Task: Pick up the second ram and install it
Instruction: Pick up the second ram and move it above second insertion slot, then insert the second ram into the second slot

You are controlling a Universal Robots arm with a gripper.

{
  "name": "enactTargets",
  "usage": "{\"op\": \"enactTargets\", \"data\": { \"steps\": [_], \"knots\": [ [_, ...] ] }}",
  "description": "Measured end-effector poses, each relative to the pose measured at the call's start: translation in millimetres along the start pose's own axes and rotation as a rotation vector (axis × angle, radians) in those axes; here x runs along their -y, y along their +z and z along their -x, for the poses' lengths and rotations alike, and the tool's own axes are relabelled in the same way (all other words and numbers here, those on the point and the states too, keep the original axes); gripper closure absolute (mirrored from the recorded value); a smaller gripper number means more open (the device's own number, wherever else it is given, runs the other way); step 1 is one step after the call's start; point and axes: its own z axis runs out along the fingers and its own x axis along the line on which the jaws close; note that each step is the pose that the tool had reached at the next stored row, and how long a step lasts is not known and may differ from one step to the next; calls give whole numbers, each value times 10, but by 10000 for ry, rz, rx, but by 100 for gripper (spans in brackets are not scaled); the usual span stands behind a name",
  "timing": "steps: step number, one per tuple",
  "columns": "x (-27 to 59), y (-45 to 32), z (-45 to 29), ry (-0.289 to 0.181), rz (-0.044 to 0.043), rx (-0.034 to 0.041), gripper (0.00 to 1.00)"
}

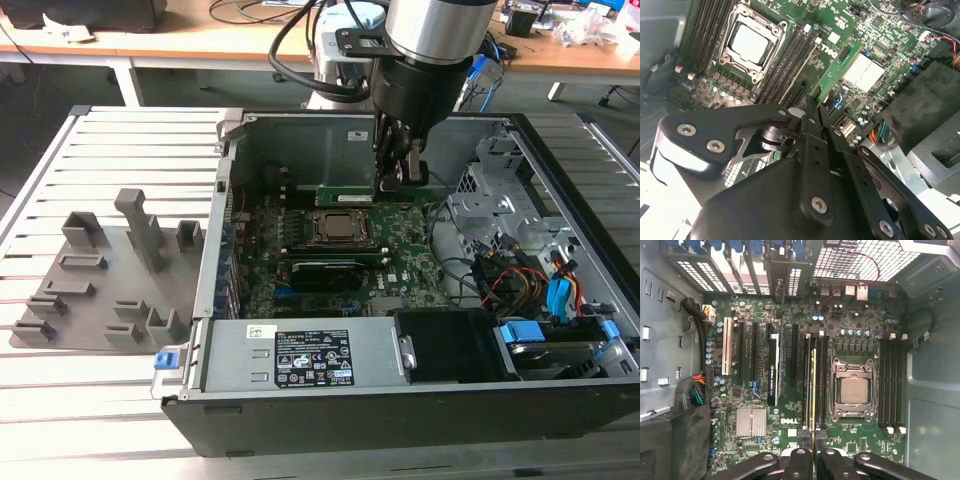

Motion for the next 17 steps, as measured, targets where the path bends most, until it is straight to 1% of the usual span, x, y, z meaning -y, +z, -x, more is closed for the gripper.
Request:
{"op": "enactTargets", "data": {
  "steps": [8,9,11,15,17],
  "knots": [
    [0,0,2,0,0,1,86],
    [1,11,1,0,0,-3,86],
    [2,49,-2,0,0,-4,86],
    [7,185,-3,1,6,-3,86],
    [8,220,-6,1,7,-3,86]
  ]
}}
